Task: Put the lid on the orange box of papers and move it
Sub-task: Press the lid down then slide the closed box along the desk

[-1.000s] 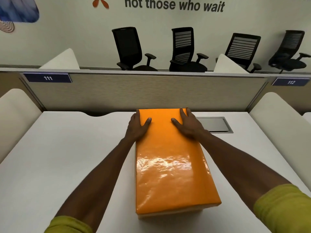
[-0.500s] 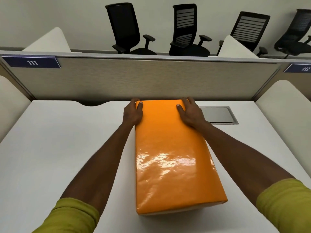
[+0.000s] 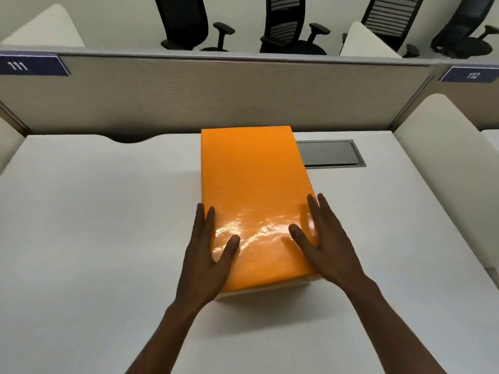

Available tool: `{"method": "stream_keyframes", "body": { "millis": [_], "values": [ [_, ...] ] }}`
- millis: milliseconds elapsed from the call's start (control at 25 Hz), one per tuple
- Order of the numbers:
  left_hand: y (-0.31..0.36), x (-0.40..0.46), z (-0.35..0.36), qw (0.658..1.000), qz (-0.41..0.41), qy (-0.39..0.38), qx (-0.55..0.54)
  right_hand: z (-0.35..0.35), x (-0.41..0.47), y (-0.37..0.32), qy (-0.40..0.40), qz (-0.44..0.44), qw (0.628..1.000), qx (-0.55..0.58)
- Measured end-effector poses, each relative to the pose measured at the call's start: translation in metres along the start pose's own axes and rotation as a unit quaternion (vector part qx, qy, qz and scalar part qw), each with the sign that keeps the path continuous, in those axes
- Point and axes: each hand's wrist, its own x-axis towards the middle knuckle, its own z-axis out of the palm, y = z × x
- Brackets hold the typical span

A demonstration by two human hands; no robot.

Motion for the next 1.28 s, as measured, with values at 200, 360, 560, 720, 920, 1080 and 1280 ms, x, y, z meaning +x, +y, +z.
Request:
{"method": "stream_keyframes", "body": {
  "millis": [200,360,560,720,920,1080,1280],
  "values": [
    [0.003,-0.018,0.008,0.999,0.016,0.01,0.037,0.014,-0.023,0.004,0.016,-0.004,0.996,-0.082],
    [-0.001,-0.02,0.008,0.999,0.025,0.004,0.039,0.019,-0.023,0.005,0.019,0.006,0.997,-0.068],
    [0.006,-0.033,0.004,0.997,-0.019,0.067,-0.026,-0.01,-0.035,0.006,0.048,0.037,0.993,0.099],
    [-0.011,-0.073,0.01,0.988,0.115,0.036,0.095,-0.004,-0.081,0.032,0.038,-0.083,0.995,0.041],
    [-0.011,-0.076,0.019,0.997,0.038,0.055,0.028,0.016,-0.078,0.048,0.049,-0.056,0.983,0.165],
    [-0.017,-0.073,0.02,0.998,0.04,0.049,0.018,0.027,-0.075,0.058,0.061,-0.065,0.98,0.176],
    [-0.019,-0.081,0.019,0.996,0.051,0.073,0.001,0.031,-0.072,0.053,0.07,-0.092,0.979,0.167]
  ]
}}
